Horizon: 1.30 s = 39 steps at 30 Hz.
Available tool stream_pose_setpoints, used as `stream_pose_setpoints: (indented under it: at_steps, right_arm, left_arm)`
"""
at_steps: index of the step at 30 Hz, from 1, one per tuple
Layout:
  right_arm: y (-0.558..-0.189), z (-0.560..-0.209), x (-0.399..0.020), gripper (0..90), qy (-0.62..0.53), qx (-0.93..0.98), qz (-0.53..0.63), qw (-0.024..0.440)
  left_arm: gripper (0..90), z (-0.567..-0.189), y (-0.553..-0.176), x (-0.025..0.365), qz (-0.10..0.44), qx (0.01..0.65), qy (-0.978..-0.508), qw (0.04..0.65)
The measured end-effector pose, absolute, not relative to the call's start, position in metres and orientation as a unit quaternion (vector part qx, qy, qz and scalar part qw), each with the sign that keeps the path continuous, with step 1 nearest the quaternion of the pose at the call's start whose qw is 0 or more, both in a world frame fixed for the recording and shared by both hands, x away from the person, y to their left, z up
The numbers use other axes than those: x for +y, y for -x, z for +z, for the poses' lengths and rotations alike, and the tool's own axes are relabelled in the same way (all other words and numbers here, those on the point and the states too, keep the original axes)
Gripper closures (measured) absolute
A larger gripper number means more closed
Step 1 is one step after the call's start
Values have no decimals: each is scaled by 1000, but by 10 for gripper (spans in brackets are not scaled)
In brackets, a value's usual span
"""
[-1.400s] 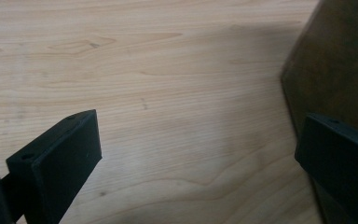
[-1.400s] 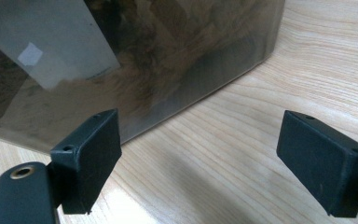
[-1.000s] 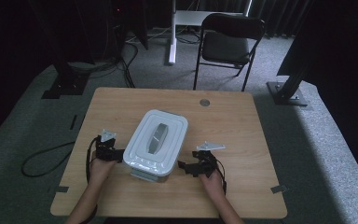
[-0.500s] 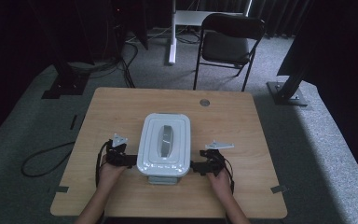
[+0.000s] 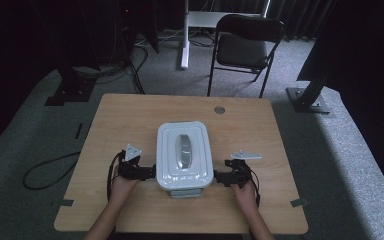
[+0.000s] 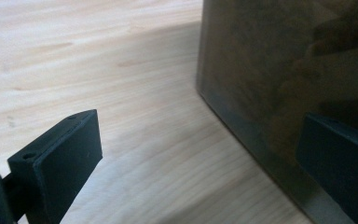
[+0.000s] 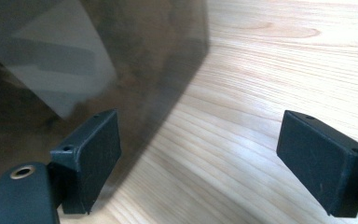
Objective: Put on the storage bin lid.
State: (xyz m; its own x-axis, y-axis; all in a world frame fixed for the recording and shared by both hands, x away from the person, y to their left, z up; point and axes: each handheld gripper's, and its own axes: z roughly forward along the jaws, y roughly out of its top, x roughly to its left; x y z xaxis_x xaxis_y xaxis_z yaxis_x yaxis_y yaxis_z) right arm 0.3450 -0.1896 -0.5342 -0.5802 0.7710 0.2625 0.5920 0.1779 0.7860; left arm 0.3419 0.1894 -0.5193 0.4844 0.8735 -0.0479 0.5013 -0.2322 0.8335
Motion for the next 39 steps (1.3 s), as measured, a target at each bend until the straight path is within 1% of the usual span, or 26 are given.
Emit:
stream_pose_setpoints:
  at_steps: [4,9,13,22,30,35,39]
  right_arm:
    - [-343,-536,-193,129,-450,757,460,108]
    - [-343,-538,-195,128,-450,756,464,106]
    - [-341,-538,-196,128,-446,756,467,112]
    - [-335,-535,-201,122,-440,751,472,139]
    - [-333,-535,-213,132,-448,744,476,139]
    - [-330,-534,-220,132,-458,743,460,162]
    - [-328,-533,-224,132,-460,740,461,167]
  left_arm:
    - [16,-518,-341,196,221,459,-747,428]
    - [16,-520,-340,199,210,459,-745,435]
    - [16,-521,-337,199,206,457,-745,439]
    - [16,-517,-331,207,216,459,-743,438]
    - [16,-521,-325,220,220,463,-742,431]
    - [16,-524,-320,230,217,467,-741,431]
    - [16,-524,-317,233,218,466,-740,433]
